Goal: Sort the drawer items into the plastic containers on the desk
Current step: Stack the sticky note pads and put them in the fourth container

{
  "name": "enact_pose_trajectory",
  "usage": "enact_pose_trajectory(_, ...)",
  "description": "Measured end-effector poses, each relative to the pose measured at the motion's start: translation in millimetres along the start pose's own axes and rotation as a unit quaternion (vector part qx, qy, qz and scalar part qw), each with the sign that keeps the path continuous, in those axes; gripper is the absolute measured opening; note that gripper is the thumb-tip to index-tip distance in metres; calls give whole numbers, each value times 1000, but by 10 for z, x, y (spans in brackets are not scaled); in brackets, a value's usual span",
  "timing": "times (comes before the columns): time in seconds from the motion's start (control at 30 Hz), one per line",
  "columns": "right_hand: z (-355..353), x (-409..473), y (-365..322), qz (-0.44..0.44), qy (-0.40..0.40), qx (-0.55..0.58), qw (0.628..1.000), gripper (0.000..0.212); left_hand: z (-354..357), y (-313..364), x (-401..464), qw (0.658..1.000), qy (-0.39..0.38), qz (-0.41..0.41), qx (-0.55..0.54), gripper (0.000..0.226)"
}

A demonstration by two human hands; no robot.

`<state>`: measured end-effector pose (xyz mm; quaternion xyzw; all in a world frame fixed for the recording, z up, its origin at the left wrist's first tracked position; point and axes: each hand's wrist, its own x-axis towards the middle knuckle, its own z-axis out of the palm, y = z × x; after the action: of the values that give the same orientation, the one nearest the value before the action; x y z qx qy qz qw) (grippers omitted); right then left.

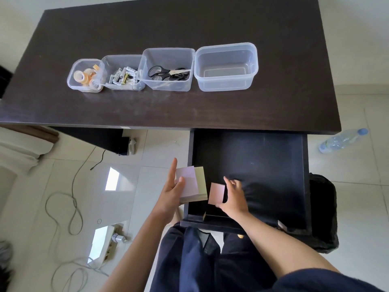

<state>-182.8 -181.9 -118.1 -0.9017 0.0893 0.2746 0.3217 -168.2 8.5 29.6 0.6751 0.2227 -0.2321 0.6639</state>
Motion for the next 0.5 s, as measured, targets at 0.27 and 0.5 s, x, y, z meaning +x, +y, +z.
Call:
enact_pose_trajectory(0.27,153,68,-23,16,24,-5,1000,55,-131,-18,-22,1000,14,-13,-4,55)
enact_pose_trajectory(0.5,-37,46,18,26,48,172,984,25,-87,-25,52,1000,0,-13,0,54)
